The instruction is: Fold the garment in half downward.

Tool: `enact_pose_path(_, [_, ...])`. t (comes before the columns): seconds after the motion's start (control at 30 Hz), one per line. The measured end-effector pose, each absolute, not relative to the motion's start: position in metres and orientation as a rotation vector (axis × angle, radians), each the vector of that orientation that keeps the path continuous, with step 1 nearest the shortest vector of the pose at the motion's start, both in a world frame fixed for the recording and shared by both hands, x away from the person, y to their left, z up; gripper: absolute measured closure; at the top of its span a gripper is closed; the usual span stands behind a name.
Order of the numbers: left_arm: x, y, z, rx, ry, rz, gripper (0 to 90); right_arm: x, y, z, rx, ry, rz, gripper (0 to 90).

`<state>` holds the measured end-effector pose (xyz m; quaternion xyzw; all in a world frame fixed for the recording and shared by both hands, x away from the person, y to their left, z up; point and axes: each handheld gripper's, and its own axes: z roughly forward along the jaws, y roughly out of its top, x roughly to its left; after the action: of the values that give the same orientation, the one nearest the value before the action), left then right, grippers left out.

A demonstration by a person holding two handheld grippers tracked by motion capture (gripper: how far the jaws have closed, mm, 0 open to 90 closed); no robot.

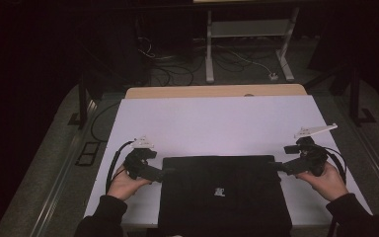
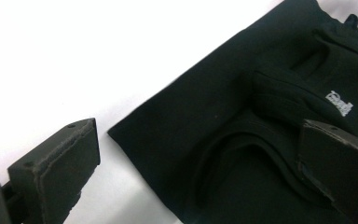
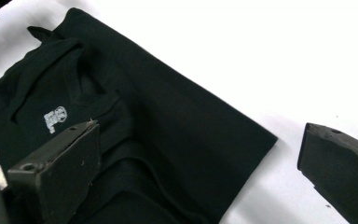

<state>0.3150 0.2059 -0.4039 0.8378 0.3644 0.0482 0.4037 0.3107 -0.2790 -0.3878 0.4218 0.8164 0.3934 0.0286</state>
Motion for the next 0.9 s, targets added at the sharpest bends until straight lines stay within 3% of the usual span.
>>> enact_pose_path(0.27, [0.325, 0.209, -0.409, 2.088, 0.909, 0.068, 0.0, 0.32, -0.28, -0.394, 1.307, 2.533, 1.197, 0.0])
enact_pose_path(0.9, [0.345, 0.211, -0.428, 2.121, 0.973, 0.087, 0.0, 0.339, -0.283, -0.409, 1.352, 2.537, 1.139, 3.2])
